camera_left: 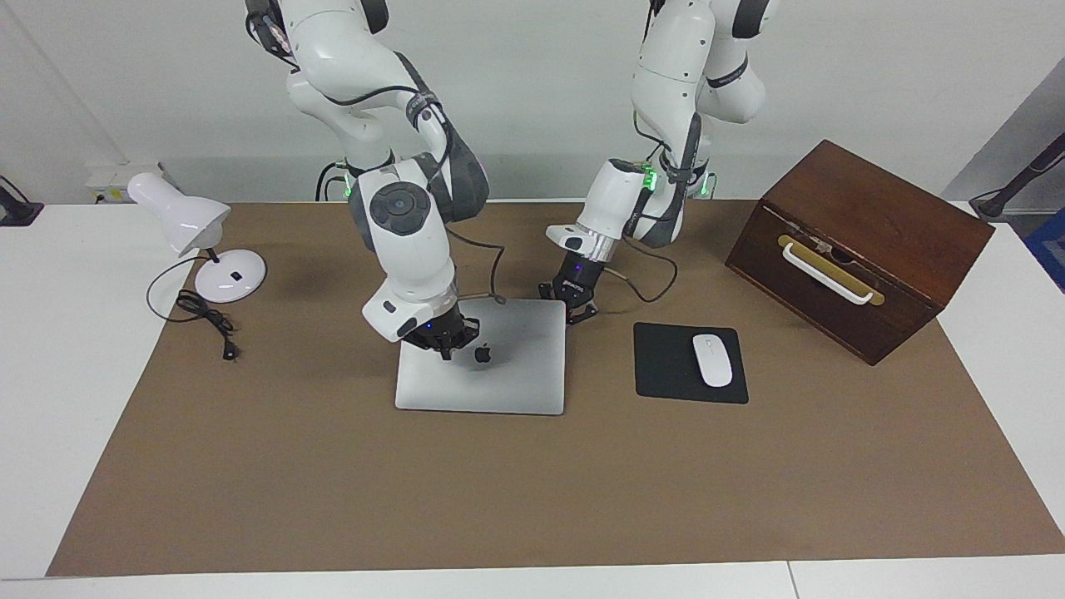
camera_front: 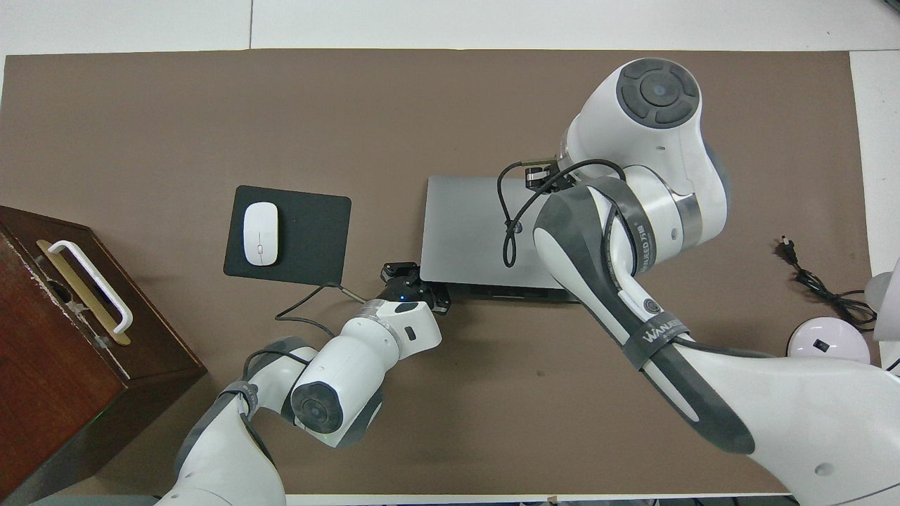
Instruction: Close laptop with both arms
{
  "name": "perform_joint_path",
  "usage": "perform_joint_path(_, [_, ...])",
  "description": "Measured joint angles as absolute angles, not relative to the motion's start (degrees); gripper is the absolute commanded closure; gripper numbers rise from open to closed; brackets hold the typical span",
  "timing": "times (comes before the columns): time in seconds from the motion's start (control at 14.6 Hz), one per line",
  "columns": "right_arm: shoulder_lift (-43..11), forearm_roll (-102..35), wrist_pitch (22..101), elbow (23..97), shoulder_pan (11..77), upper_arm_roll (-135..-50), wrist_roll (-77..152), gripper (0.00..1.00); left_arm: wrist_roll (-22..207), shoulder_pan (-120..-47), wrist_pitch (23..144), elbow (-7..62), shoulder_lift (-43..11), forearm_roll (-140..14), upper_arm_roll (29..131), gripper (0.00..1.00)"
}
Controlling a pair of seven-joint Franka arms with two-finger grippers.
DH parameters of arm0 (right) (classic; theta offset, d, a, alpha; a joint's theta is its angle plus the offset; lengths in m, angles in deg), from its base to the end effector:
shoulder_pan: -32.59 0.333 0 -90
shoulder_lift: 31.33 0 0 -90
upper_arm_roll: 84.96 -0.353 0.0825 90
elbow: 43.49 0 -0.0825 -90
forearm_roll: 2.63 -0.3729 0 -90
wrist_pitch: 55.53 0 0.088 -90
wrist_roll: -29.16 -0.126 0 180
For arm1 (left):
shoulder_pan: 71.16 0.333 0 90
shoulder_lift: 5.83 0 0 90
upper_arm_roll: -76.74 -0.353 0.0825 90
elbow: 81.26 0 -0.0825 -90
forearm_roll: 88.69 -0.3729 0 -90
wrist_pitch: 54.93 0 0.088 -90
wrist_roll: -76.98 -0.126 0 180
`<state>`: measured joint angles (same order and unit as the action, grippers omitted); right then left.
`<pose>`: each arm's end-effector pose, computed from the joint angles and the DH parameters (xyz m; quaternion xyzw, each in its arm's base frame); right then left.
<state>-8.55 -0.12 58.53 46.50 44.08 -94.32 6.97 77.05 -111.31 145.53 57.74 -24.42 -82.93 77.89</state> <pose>0.6408 0.2242 0.4372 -0.9998 0.0097 -0.0089 0.0156 0.4284 -0.3590 0.2952 0.8884 -0.2787 0.3400 0.1323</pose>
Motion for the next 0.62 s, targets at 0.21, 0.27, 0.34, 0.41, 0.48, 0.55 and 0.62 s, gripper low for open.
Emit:
perform_joint_path(0.21, [-9.14, -0.11, 57.03, 44.94, 42.01, -94.26, 11.14, 1.0, 77.14, -110.33, 145.54, 57.78, -24.42, -82.91, 77.92, 1.0])
perform_joint_path(0.27, [-9.17, -0.11, 55.55, 43.66, 41.09, -94.21, 13.61, 1.0, 77.13, -109.9, 145.54, 57.8, -24.42, -82.92, 77.97, 1.0])
perform_joint_path(0.34, [-9.22, -0.06, 53.54, 42.0, 40.08, -94.13, 16.12, 1.0, 77.13, -109.71, 145.54, 57.81, -24.42, -82.92, 77.99, 1.0])
perform_joint_path(0.41, [-9.31, 0.06, 51.41, 40.23, 38.93, -94.08, 18.64, 1.0, 77.19, -109.65, 145.54, 57.81, -24.42, -82.92, 77.99, 1.0])
perform_joint_path(0.48, [-9.48, 0.35, 49.53, 38.62, 37.69, -94.06, 21.13, 1.0, 77.4, -109.64, 145.54, 57.81, -24.42, -82.92, 77.99, 1.0])
perform_joint_path(0.55, [-9.82, 0.82, 48.04, 37.27, 36.33, -94.03, 23.7, 1.0, 77.66, -109.64, 145.54, 57.82, -24.41, -82.92, 77.99, 1.0])
perform_joint_path(0.62, [-10.31, 1.24, 47.21, 36.38, 35.0, -94.01, 26.16, 1.0, 77.85, -109.63, 145.54, 57.82, -24.41, -82.92, 77.99, 1.0])
